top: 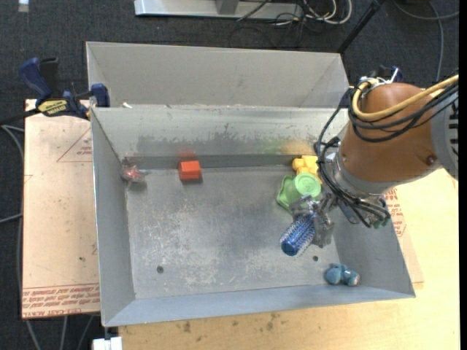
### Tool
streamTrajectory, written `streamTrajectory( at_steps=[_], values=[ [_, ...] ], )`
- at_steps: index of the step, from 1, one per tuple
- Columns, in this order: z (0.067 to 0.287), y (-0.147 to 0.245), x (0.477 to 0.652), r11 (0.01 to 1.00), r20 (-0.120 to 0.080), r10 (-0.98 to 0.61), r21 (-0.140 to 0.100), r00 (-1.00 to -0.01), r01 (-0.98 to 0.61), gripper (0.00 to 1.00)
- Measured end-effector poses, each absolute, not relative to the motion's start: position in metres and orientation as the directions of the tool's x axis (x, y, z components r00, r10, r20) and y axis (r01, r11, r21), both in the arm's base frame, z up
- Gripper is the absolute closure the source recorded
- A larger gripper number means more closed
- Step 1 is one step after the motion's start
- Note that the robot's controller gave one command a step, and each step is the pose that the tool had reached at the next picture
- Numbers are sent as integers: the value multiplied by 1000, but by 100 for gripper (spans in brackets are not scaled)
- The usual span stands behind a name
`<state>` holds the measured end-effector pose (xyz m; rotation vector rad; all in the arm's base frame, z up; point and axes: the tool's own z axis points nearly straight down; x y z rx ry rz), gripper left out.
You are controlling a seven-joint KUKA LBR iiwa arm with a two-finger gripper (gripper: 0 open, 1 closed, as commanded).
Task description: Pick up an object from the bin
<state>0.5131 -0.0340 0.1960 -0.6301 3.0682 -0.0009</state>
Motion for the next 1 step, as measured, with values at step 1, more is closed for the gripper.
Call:
streamTrajectory(
  at_steps=[1],
  values=[
    [263, -39, 519, 933, -9, -359, -3, -933, -359, 100]
  ],
)
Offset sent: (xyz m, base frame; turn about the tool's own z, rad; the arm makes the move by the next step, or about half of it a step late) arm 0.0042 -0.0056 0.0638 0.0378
